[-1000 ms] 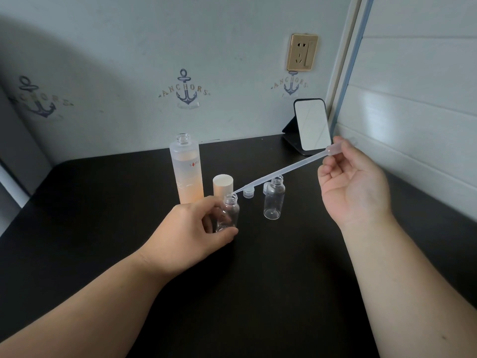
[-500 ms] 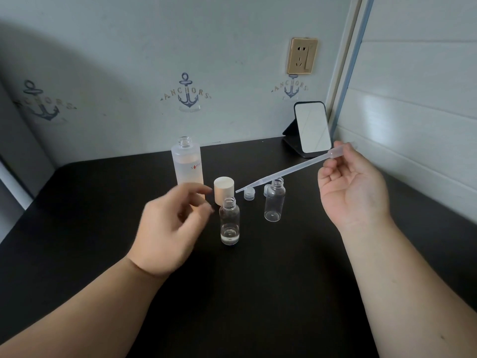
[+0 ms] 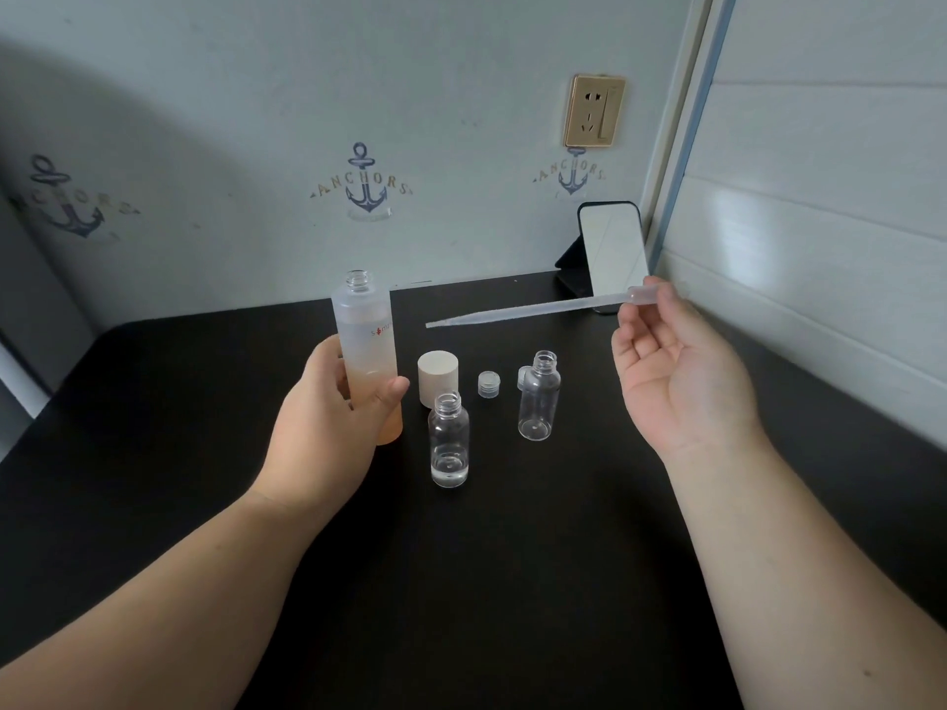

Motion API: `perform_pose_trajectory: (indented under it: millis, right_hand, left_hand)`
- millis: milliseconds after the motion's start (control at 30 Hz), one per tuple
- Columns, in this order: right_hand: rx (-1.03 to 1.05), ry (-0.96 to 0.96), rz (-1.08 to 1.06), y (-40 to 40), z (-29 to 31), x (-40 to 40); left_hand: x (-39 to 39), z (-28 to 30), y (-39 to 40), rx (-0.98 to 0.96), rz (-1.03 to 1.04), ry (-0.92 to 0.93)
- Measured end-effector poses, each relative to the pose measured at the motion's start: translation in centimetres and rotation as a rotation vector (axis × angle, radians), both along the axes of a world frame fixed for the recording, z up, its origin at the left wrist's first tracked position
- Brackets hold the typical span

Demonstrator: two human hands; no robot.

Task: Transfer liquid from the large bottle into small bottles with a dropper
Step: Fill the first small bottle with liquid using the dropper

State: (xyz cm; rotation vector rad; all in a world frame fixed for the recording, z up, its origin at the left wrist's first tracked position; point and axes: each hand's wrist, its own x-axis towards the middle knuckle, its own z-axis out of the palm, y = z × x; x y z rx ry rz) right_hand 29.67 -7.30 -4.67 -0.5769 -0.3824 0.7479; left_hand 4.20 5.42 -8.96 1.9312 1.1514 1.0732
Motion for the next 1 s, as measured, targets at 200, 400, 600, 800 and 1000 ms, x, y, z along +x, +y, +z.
perform_pose_trajectory:
  millis: [200, 400, 600, 800, 1000]
  right_hand:
    - [0.035, 0.039, -0.003, -0.1, 0.1, 0.1]
    - [0.048, 0.007, -0.012, -0.3, 0.2, 0.0]
    - [0.028, -0.02, -0.045, -0.3, 0.5, -0.1]
    - [0.004, -0.067, -0.091, -0.5, 0.5, 0.0]
    - [-0.028, -0.149, -0.085, -0.5, 0.4, -0.1]
  left_hand:
    - [-0.5, 0.6, -0.8, 0.054, -0.057, -0.034]
    - [-0.5, 1.2, -1.6, 0.105, -0.105, 0.014]
    - [-0.5, 1.1, -1.5, 0.192, -0.088, 0.06]
    - [-0.4, 0.6, -1.0, 0.287, -0.033, 0.121]
    - [-0.4, 0.4, -1.1, 0.316, -0.011, 0.181]
